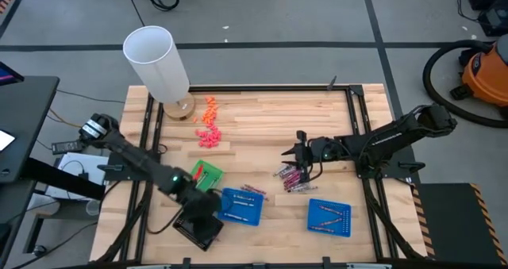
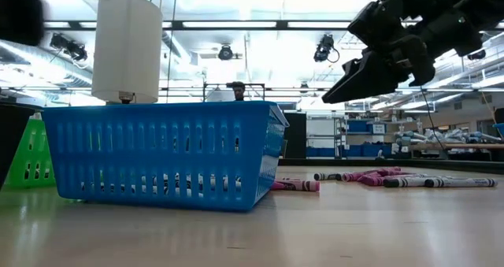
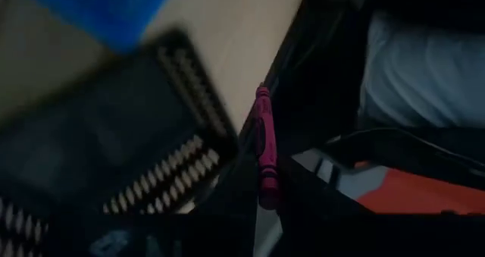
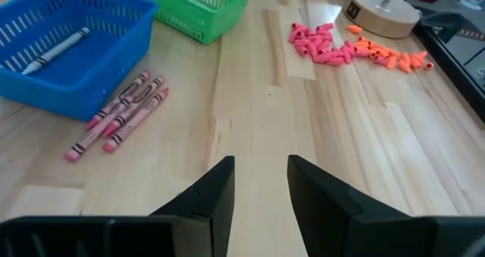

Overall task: Sort crayons
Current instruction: Put the red crayon into the black basket, then put the black crayon into the green basket

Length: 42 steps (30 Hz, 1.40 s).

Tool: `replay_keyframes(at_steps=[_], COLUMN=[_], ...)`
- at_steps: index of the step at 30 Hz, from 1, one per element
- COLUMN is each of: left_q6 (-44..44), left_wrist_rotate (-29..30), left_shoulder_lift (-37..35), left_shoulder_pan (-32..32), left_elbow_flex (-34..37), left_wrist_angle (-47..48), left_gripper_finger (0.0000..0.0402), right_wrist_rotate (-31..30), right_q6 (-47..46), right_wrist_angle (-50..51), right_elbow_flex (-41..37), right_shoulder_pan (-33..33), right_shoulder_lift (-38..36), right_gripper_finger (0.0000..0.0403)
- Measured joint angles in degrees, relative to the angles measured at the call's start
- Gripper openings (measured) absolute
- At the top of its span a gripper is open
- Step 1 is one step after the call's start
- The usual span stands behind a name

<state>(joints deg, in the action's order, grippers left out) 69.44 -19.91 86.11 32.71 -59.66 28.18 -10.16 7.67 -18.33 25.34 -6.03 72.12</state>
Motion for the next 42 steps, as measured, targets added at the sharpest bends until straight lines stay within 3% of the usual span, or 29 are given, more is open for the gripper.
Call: replay_keyframes(at_steps=[9, 19, 30, 42], left_q6=[10.7, 10.5, 7.9, 9.3], left_wrist_rotate=[5.8, 9.7, 11.8, 12.4], left_shoulder_lift=[0.0, 0.1, 0.2, 0.2], left_shoulder_pan=[6.8, 7.7, 8.4, 8.2], left_elbow_flex=[0.0, 0.0, 0.0, 0.0], left_wrist_angle=[5.3, 11.6, 9.7, 5.7], left_gripper_finger=[0.0043, 0.0043, 0.0046, 0.0142], right_wrist_rotate=[4.7, 5.8, 7.3, 7.4], right_q6=[1.6, 2.6, 2.6, 2.6], right_wrist_angle=[-3.7, -4.3, -4.3, -4.3], right_elbow_flex=[0.0, 0.0, 0.0, 0.0], right_shoulder_pan=[2.1, 3.7, 3.7, 3.7], right_shoulder_lift=[0.0, 0.0, 0.0, 0.0], right_gripper_finger=[0.0132, 0.0132, 0.0132, 0.0132])
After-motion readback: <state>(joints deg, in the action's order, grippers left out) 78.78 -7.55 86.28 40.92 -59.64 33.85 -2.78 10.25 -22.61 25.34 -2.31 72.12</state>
